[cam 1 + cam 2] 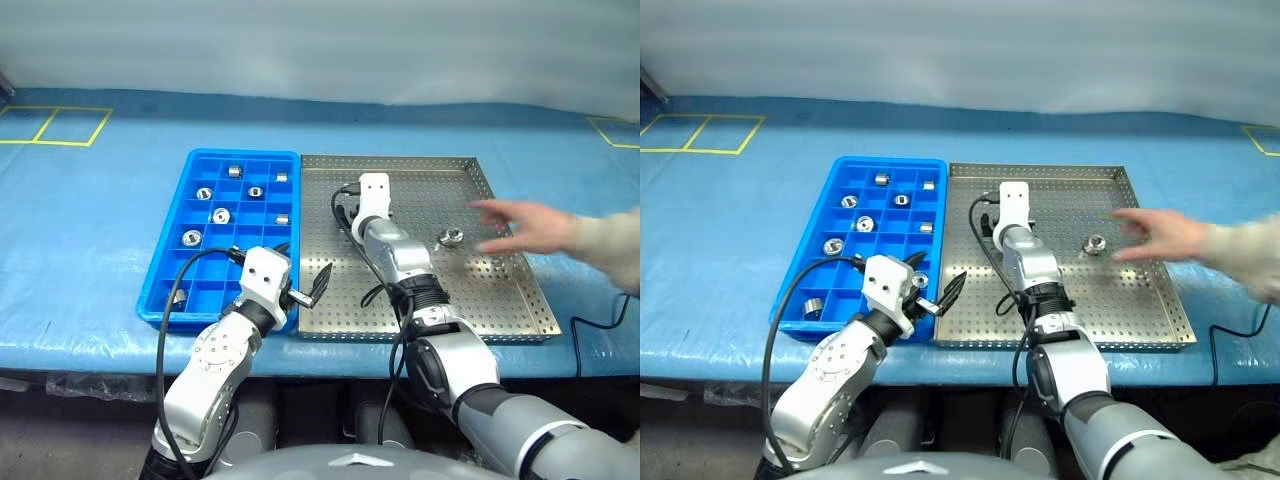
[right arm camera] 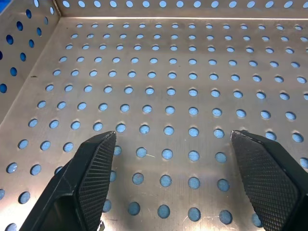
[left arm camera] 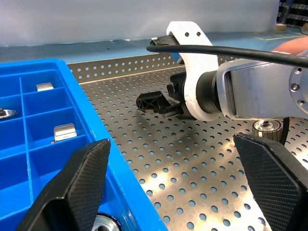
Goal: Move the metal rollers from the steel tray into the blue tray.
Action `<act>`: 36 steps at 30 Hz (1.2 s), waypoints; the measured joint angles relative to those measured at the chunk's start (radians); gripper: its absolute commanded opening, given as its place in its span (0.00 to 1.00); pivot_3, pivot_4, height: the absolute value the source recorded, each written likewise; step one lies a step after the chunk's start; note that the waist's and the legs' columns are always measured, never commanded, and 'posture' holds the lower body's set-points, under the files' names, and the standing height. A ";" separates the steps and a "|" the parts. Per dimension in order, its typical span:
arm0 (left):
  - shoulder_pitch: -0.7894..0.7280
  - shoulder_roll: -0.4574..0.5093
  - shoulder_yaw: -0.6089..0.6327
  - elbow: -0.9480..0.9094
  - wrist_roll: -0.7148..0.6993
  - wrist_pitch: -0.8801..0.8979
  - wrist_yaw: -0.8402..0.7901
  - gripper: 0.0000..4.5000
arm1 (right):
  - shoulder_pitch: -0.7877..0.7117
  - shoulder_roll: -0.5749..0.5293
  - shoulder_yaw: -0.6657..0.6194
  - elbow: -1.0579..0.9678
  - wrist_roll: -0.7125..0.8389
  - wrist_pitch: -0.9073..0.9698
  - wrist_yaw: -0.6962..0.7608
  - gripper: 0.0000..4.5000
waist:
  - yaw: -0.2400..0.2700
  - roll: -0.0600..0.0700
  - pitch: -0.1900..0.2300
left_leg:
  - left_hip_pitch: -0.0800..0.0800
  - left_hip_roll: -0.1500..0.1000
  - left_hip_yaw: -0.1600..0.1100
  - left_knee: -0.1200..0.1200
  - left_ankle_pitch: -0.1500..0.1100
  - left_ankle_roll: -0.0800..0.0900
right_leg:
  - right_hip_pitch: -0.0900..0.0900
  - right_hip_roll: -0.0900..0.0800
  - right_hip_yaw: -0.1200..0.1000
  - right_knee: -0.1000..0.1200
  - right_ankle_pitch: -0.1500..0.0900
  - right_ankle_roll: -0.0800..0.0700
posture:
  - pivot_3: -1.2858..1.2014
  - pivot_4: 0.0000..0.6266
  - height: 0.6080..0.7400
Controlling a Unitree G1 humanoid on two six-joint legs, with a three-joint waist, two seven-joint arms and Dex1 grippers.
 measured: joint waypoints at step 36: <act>-0.019 0.001 -0.017 0.031 -0.030 0.018 -0.022 1.00 | 0.004 0.002 -0.378 -0.091 -0.015 0.049 -0.631 0.89 | -0.040 0.004 0.001 | 0.000 0.000 0.005 0.000 0.000 0.001 | -0.002 0.001 0.007 0.001 0.000 0.003 | 0.57 0.24 1.00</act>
